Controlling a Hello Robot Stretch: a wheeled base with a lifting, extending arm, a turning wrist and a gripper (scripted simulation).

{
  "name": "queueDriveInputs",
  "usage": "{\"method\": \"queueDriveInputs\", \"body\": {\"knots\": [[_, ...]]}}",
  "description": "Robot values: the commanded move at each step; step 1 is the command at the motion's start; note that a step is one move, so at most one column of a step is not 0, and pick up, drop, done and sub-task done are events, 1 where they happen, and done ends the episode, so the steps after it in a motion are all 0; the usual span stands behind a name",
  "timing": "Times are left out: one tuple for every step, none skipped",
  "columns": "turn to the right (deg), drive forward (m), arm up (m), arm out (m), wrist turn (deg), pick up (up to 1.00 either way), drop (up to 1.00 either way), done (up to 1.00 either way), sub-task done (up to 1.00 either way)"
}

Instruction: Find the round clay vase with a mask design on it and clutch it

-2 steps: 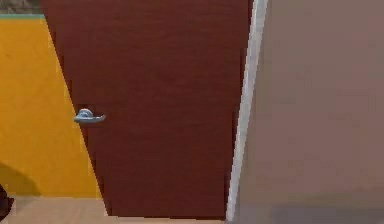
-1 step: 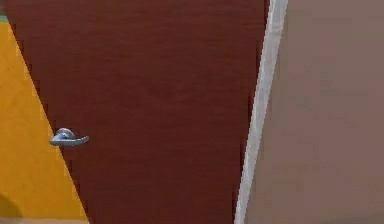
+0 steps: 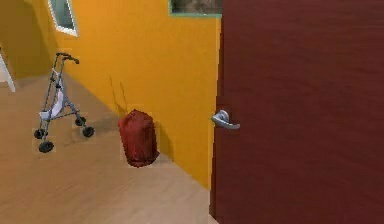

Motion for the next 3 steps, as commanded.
{"method": "queueDriveInputs", "body": {"knots": [[-45.0,0.00,0.00,0.00,0.0,0.00,0.00,0.00,0.00],[-12.0,0.00,0.00,0.00,0.0,0.00,0.00,0.00,0.00],[0.0,1.00,0.00,0.00,0.0,0.00,0.00,0.00,0.00]]}}
